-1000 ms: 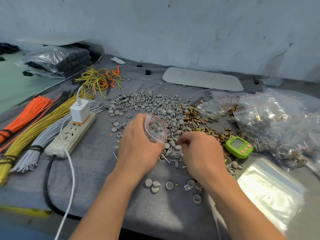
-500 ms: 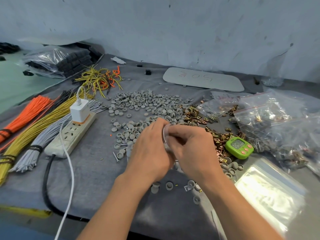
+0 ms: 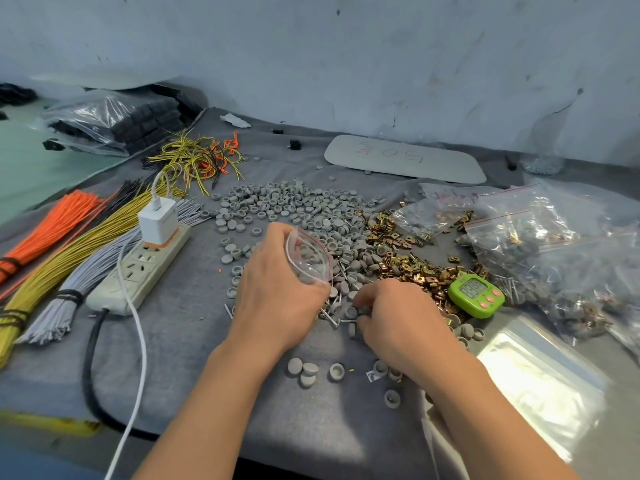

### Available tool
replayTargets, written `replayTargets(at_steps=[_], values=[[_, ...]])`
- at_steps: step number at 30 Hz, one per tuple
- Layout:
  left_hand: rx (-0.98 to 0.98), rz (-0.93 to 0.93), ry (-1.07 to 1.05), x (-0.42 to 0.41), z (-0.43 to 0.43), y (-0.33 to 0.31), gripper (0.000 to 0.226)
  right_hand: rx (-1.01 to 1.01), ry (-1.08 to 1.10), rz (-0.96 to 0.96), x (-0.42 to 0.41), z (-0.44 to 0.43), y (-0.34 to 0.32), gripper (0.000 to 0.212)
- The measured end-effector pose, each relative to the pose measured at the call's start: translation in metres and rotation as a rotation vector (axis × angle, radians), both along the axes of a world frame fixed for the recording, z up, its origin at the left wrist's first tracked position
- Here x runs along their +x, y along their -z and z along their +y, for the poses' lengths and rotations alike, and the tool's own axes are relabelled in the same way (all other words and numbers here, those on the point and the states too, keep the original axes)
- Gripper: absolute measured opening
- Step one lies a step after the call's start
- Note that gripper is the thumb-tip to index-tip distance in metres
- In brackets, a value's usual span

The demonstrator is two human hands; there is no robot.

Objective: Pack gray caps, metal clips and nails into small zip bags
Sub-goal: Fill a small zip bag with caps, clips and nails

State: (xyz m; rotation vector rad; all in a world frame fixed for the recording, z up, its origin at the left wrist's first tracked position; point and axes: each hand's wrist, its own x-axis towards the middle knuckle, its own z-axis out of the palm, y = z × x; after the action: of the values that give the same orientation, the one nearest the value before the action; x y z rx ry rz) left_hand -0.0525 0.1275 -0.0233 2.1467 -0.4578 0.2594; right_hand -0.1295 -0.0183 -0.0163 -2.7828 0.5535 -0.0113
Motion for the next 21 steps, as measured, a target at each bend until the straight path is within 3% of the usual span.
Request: replayTargets(at_steps=[6, 14, 21], values=[[0.026, 0.004, 0.003, -0.004, -0.002, -0.002, 0.050, 0.018, 0.024, 0.025, 0.005, -0.002, 0.002, 0.022], [0.062, 0.013, 0.016, -0.004, -0.002, -0.002, 0.053, 0.009, 0.036, -0.024, 0.005, -0.001, -0.003, 0.029], [0.167, -0.086, 0.055, -0.006, -0.011, 0.005, 0.042, 0.293, 0.054, -0.652, -0.003, 0.003, -0.010, 0.019]])
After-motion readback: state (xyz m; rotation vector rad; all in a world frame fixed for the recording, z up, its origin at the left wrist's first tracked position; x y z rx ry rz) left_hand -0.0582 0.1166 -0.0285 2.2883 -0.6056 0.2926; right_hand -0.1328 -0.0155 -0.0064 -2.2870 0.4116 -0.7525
